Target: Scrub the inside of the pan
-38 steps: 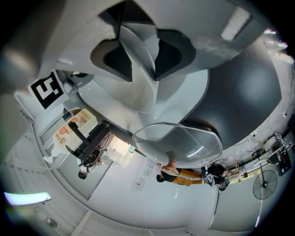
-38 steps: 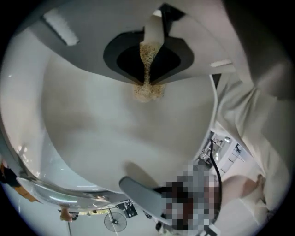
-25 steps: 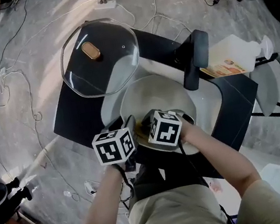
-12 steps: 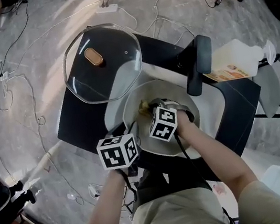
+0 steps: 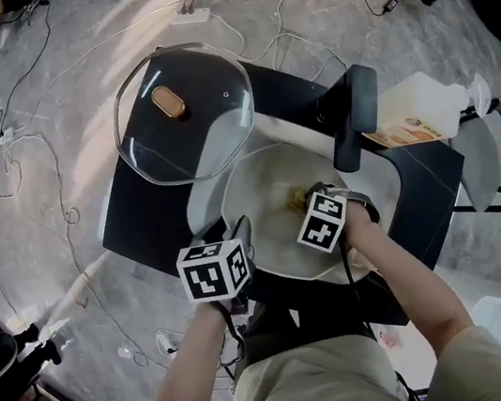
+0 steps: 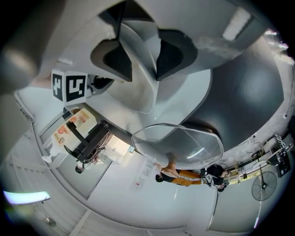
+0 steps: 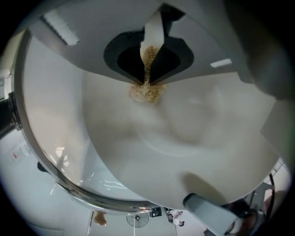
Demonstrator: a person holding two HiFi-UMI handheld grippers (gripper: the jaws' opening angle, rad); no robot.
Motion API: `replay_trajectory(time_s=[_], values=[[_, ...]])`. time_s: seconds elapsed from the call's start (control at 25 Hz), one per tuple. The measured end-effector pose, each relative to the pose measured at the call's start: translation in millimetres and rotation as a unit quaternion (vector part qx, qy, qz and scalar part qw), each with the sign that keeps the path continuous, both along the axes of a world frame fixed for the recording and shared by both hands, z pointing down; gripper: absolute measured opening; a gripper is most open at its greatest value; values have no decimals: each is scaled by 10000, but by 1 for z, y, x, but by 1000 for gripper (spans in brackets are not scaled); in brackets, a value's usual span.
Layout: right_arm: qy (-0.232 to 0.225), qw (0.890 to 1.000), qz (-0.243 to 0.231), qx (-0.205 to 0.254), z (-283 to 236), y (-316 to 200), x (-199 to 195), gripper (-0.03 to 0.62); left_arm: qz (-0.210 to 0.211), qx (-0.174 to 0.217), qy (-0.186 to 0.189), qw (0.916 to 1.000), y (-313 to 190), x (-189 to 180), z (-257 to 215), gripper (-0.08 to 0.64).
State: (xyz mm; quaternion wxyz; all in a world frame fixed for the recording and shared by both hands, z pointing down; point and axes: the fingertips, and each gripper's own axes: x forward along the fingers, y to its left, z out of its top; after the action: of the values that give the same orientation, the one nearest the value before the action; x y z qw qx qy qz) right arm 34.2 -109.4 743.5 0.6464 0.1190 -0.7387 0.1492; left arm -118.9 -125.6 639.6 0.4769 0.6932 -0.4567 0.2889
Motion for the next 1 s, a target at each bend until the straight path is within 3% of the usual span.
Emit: replay_trajectory(time_s=[0.12,0.28,0.44,0.6,0.72,1.0], values=[[-178,9976,-34,-666,-16,31,1,43,-19,8,17,10000,0,-1,0,164],[-888,9857,-39,-1435,-46,68,-24,43,-2,-25,24,10000,0,-1,0,164],[-1747,9705,8,-1660,-70,80,-70,44,-25,-38,36,10000,0,0,-1,164],[-2315,9615,406,-1425,-70,57,-107,46,-90,-90,125,9998,-1,-1,-1,164],[-2476,9601,702,-1091,-64,33,-117,49,-66,-84,111,9999,0,-1,-2,164],[-1849,9797,699,343,-31,-20,-103,48,-48,-26,80,10000,1,-1,-1,164]])
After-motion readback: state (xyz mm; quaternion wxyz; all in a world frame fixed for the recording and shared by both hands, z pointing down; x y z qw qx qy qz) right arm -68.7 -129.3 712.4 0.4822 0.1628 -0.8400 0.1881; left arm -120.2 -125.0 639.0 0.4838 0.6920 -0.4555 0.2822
